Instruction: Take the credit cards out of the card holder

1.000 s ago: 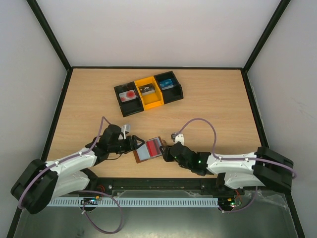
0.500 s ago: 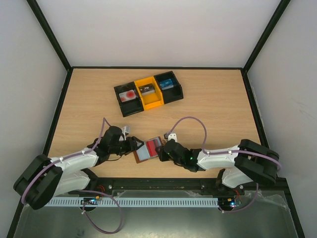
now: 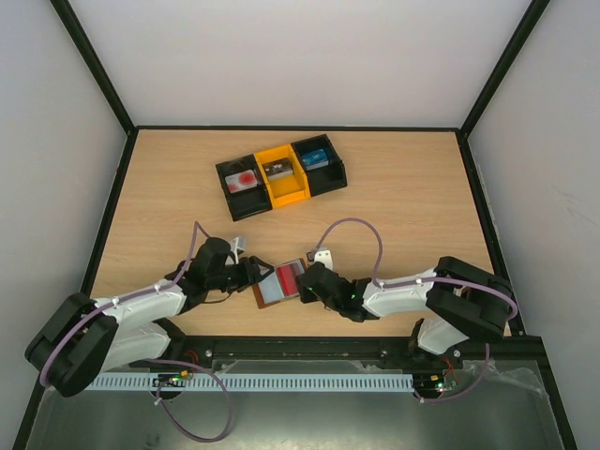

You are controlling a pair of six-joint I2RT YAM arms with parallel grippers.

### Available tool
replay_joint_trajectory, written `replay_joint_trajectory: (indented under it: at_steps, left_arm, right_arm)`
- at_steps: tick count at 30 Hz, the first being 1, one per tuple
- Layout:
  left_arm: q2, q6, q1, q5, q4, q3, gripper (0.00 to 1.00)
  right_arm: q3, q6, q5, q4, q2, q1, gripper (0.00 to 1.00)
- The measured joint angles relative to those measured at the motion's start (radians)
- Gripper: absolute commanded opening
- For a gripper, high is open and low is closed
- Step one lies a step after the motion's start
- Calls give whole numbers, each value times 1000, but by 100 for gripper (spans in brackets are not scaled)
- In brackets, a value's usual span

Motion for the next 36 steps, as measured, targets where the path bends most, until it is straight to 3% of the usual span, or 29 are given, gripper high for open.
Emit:
replay_joint_trajectory:
  at_steps: [19, 24, 36]
  left_arm:
    - [-83, 26, 2, -46, -102, 17, 58]
    - [-34, 6, 2, 0, -23, -6, 51]
    - [120, -11, 2, 71, 146, -35, 49]
  right_arm:
    - [-5, 92, -197, 26, -2, 1, 24]
    - [-5, 125, -224, 27, -2, 8, 23]
    - [-9, 159, -205, 34, -85, 11, 19]
